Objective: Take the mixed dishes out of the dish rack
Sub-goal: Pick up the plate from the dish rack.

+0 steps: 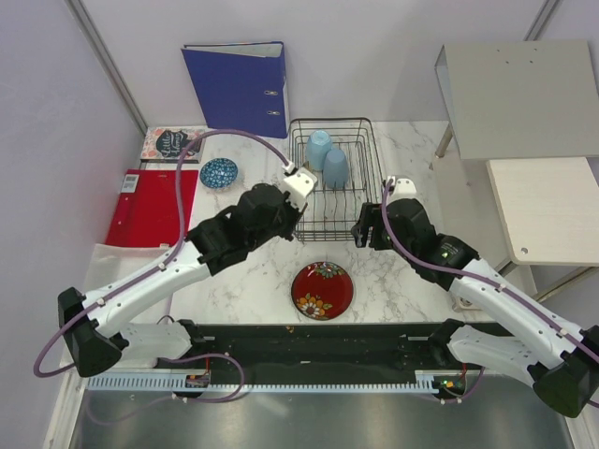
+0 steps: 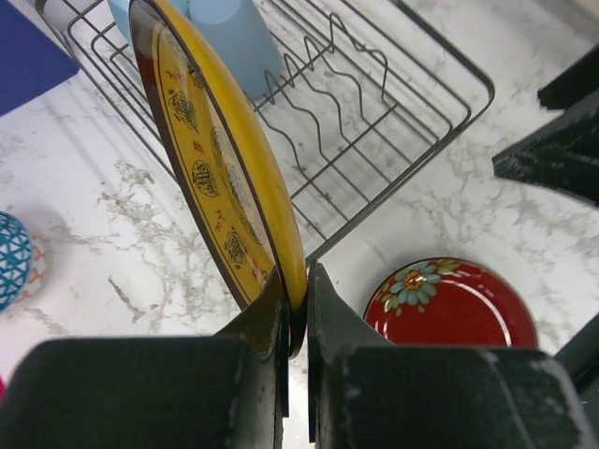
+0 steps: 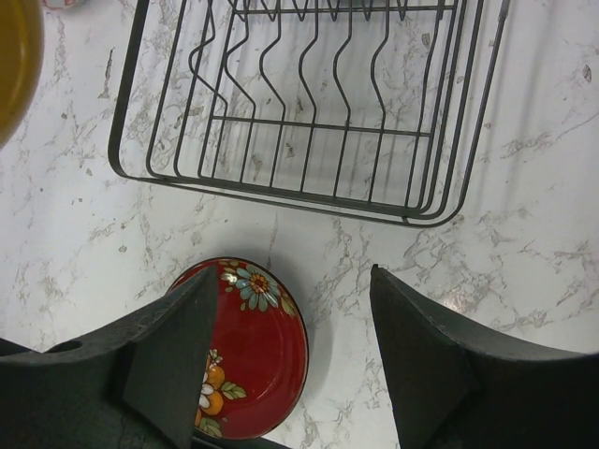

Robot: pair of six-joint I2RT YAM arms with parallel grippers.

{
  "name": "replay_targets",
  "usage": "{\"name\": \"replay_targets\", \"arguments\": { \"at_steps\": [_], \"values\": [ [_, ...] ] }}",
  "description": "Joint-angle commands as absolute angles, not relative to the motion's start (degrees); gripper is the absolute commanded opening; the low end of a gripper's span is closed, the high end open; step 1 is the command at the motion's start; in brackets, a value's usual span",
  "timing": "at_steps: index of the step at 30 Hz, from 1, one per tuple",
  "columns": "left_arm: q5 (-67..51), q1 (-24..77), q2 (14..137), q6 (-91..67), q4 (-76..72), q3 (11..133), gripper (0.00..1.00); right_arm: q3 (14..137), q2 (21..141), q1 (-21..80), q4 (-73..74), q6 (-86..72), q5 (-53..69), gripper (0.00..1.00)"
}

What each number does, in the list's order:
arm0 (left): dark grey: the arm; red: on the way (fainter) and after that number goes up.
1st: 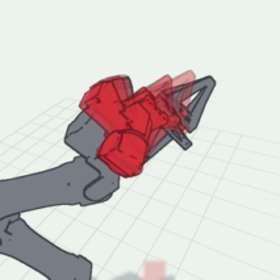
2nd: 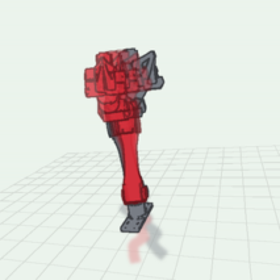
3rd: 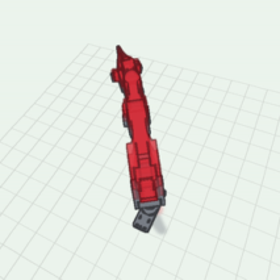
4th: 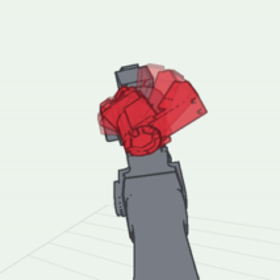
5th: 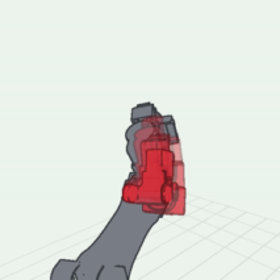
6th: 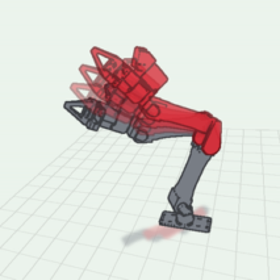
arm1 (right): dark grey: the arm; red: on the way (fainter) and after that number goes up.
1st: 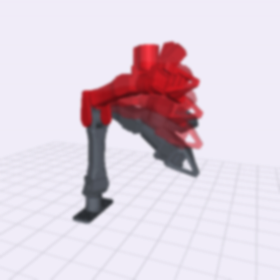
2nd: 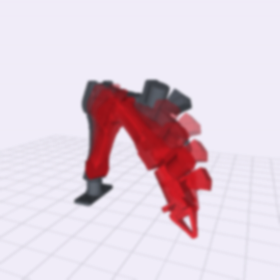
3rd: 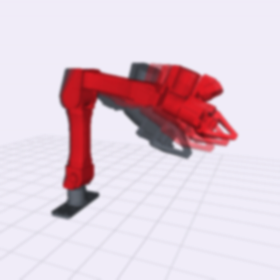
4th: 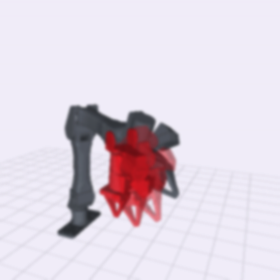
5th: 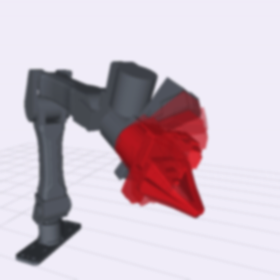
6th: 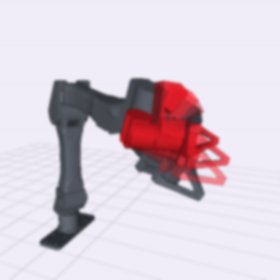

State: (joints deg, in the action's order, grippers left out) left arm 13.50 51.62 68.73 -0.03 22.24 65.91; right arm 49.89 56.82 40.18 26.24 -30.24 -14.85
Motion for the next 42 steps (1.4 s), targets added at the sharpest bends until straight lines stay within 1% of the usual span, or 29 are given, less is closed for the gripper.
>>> {"name": "replay_targets", "arguments": {
  "at_steps": [1, 7, 11, 12, 14, 18, 19, 25, 29, 34, 36, 39, 40, 42],
  "values": [
    [23.9, 57.3, 67.8, 11.0, 20.7, 63.6, 0.02, 53.3, 55.5, 40.3, 26.9, -31.1, -15.2, 0.73],
    [36.1, 65.9, 67.3, 23.2, 16.2, 55.8, 0.02, 55.8, 56.3, 40.3, 29.7, -32.9, -15.4, 0.75],
    [40.6, 70.8, 66.4, 30.0, 12.7, 52.4, 0.02, 58.8, 57.4, 40.1, 31.4, -33.9, -15.5, 0.84],
    [41.8, 72.8, 66.3, 31.5, 10.5, 51.6, 0.02, 60.2, 57.7, 40.3, 31.6, -34.0, -15.4, 0.85],
    [44.7, 75.0, 65.3, 36.8, 7.5, 48.6, 0.02, 61.8, 58.6, 39.7, 32.0, -33.9, -14.3, 0.85],
    [47.7, 79.5, 63.4, 46.5, -4.7, 41.6, 0.02, 64.9, 61.4, 39.5, 32.5, -33.7, -11.6, 0.85],
    [48.5, 81.0, 63.2, 50.3, -10.5, 39.0, 0.02, 65.0, 62.5, 39.3, 32.5, -33.6, -10.8, 0.85],
    [53.4, 85.7, 64.6, 60.6, -23.8, 33.1, 0.02, 63.9, 64.0, 38.8, 31.2, -33.9, -5.8, 0.84],
    [54.0, 86.7, 66.3, 65.0, -28.4, 32.0, 0.02, 62.5, 64.2, 38.8, 29.4, -34.5, -2.9, 0.83],
    [53.3, 86.8, 67.0, 65.8, -29.1, 32.4, 0.02, 61.0, 64.1, 38.7, 27.2, -35.0, 1.7, 0.81],
    [53.3, 86.8, 67.0, 65.8, -29.2, 32.5, 0.02, 59.9, 63.5, 38.6, 26.0, -35.2, 2.6, 0.79],
    [53.1, 86.8, 66.8, 65.8, -29.2, 32.5, 0.02, 58.1, 62.8, 38.7, 24.9, -35.3, 5.2, 0.67],
    [53.0, 86.8, 66.7, 65.8, -29.2, 32.5, 0.02, 57.7, 62.7, 38.6, 24.5, -35.5, 5.9, 0.56],
    [53.0, 86.9, 66.4, 65.7, -29.2, 32.6, 0.02, 56.2, 61.9, 38.6, 23.3, -35.8, 7.5, 0.43]
  ]
}}
